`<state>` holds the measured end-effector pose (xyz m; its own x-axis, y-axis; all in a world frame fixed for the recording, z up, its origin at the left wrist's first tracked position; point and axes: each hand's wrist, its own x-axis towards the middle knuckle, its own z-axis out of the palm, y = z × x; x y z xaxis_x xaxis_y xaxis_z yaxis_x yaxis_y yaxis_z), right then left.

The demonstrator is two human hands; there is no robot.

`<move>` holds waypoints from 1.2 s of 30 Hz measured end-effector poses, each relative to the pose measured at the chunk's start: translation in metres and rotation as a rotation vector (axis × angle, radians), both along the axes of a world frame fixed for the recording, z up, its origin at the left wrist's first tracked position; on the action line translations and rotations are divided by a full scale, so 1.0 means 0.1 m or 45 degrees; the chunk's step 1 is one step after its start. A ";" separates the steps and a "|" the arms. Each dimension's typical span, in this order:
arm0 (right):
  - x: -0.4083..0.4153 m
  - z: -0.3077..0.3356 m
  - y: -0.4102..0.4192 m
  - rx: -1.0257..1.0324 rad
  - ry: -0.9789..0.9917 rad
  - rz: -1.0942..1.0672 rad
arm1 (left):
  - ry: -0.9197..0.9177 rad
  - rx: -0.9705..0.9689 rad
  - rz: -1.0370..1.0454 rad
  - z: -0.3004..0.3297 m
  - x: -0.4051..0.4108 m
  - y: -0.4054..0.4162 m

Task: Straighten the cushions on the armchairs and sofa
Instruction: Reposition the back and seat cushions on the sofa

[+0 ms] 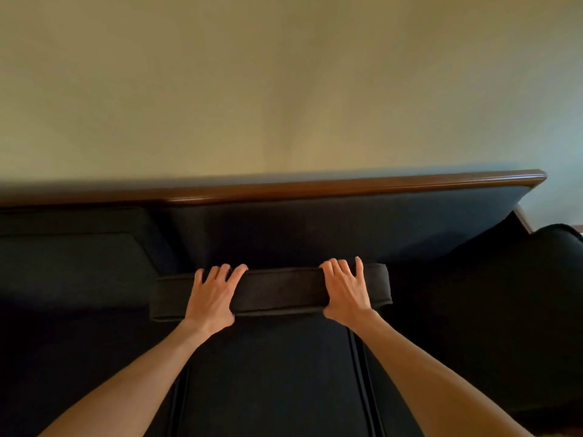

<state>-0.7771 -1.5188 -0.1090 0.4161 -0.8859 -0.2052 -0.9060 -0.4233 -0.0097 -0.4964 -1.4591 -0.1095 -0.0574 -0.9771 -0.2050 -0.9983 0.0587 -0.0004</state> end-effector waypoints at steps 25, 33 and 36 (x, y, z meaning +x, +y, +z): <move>0.50 0.10 -1.23 0.135 -0.004 0.054 | 0.140 0.156 -0.002 0.18 0.77 -1.35; 0.60 -0.11 -1.19 -0.015 -0.014 -0.080 | 0.163 0.093 0.012 0.03 0.92 -1.50; 0.66 -0.09 -1.42 0.033 0.025 -0.074 | 0.130 0.127 0.052 -0.06 0.89 -1.46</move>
<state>-0.7114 -1.6608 -0.1178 0.3600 -0.9026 -0.2360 -0.9290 -0.3700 -0.0021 -0.4069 -1.6047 -0.1152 -0.0438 -0.9541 -0.2962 -0.9943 0.0129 0.1054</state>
